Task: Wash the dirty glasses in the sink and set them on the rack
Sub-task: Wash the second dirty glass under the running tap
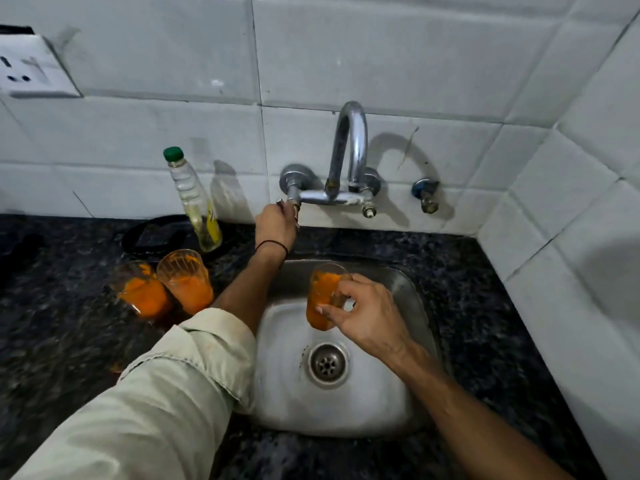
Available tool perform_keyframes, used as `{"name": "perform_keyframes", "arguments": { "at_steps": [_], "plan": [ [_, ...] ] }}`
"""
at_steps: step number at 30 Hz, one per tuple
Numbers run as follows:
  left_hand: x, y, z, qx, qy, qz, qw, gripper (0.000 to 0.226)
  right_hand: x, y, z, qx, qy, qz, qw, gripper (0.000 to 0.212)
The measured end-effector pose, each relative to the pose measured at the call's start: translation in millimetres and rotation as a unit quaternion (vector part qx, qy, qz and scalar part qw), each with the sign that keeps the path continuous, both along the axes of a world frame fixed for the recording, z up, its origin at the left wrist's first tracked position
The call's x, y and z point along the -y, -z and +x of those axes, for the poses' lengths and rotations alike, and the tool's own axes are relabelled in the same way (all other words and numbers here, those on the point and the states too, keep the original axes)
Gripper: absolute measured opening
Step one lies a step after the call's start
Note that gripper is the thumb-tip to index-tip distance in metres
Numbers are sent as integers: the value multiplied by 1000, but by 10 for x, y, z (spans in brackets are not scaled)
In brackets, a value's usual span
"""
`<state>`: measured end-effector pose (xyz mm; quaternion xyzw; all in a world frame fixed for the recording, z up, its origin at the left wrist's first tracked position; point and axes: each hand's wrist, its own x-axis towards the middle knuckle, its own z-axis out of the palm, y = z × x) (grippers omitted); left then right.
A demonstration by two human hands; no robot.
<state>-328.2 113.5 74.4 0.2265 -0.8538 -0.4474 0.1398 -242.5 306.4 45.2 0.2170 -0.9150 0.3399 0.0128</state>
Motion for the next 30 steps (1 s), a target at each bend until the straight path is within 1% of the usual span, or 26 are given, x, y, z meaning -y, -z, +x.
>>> {"name": "perform_keyframes", "arguments": {
  "at_steps": [1, 2, 3, 4, 5, 7, 9, 10, 11, 12, 13, 14, 15, 16, 17, 18, 19, 21, 22, 23, 24, 26, 27, 28, 29, 30],
  "plan": [
    [-10, -4, 44, -21, 9, 87, 996, 47, -30, 8, -35, 8, -11, 1, 1000, 37],
    [-25, 2, 119, -35, 28, 185, 982, 45, -58, 7, -69, 16, -21, -1, 1000, 39],
    [-38, 31, 225, -30, 56, 253, 965, 43, -80, -6, -100, 25, -29, -5, 999, 39],
    [-71, 85, 371, -13, 94, 283, 954, 49, -106, -36, -138, 33, -39, -13, 999, 38],
    [-116, 166, 525, 6, 146, 300, 943, 62, -135, -70, -190, 47, -52, -30, 997, 35],
    [-174, 428, 785, 19, 259, 332, 907, 79, -182, -155, -288, 105, -98, -78, 986, 27],
    [-255, 597, 1005, 35, 337, 348, 874, 73, -205, -233, -359, 169, -161, -111, 966, 26],
    [-301, 641, 1059, 41, 341, 356, 869, 67, -216, -255, -387, 185, -191, -114, 957, 27],
    [-351, 654, 1085, 37, 327, 358, 874, 62, -216, -264, -400, 188, -209, -99, 954, 28],
    [-418, 650, 1092, 17, 291, 346, 892, 56, -203, -244, -404, 171, -212, -59, 960, 31],
    [-494, 638, 1090, -8, 246, 324, 914, 50, -174, -201, -399, 119, -195, 0, 974, 41],
    [-576, 632, 1076, -27, 201, 279, 938, 43, -126, -150, -365, 36, -163, 58, 984, 50],
    [-670, 635, 1057, -48, 153, 195, 968, 32, -59, -99, -305, -61, -123, 101, 985, 55],
    [-768, 654, 1046, -70, 110, 109, 985, 22, 16, -51, -235, -136, -85, 117, 980, 54],
    [-872, 678, 1045, -90, 63, 66, 992, 18, 91, -3, -174, -170, -50, 106, 978, 48],
    [-976, 698, 1055, -112, 21, 81, 990, 21, 162, 19, -131, -171, -22, 86, 981, 42],
    [-1051, 718, 1072, -112, -14, 90, 989, 28, 214, -11, -124, -135, -4, 56, 989, 39],
    [-1098, 757, 1087, -107, -27, 26, 994, 39, 280, -80, -234, -2, 17, 15, 1000, 41],
    [-1073, 770, 1098, -92, -7, 36, 995, 45, 283, -122, -300, 39, 10, 34, 999, 41],
    [-1029, 754, 1113, -66, 26, 96, 993, 49, 267, -161, -366, 48, -20, 69, 996, 41],
    [-975, 722, 1112, -40, 72, 191, 978, 47, 234, -211, -418, 60, -64, 92, 992, 39],
    [-811, 670, 1094, -3, 176, 366, 914, 37, 151, -284, -478, 117, -164, 84, 976, 37],
    [-722, 665, 1094, 2, 222, 416, 882, 35, 118, -307, -474, 151, -195, 63, 967, 38],
    [-658, 637, 1105, -1, 258, 455, 852, 38, 102, -323, -456, 165, -205, 41, 964, 39],
    [-618, 622, 1088, 3, 272, 461, 845, 40, 110, -322, -434, 159, -193, 23, 968, 41],
    [-623, 593, 1066, 5, 258, 437, 861, 40, 142, -313, -411, 146, -158, 7, 977, 42]
  ]
}}
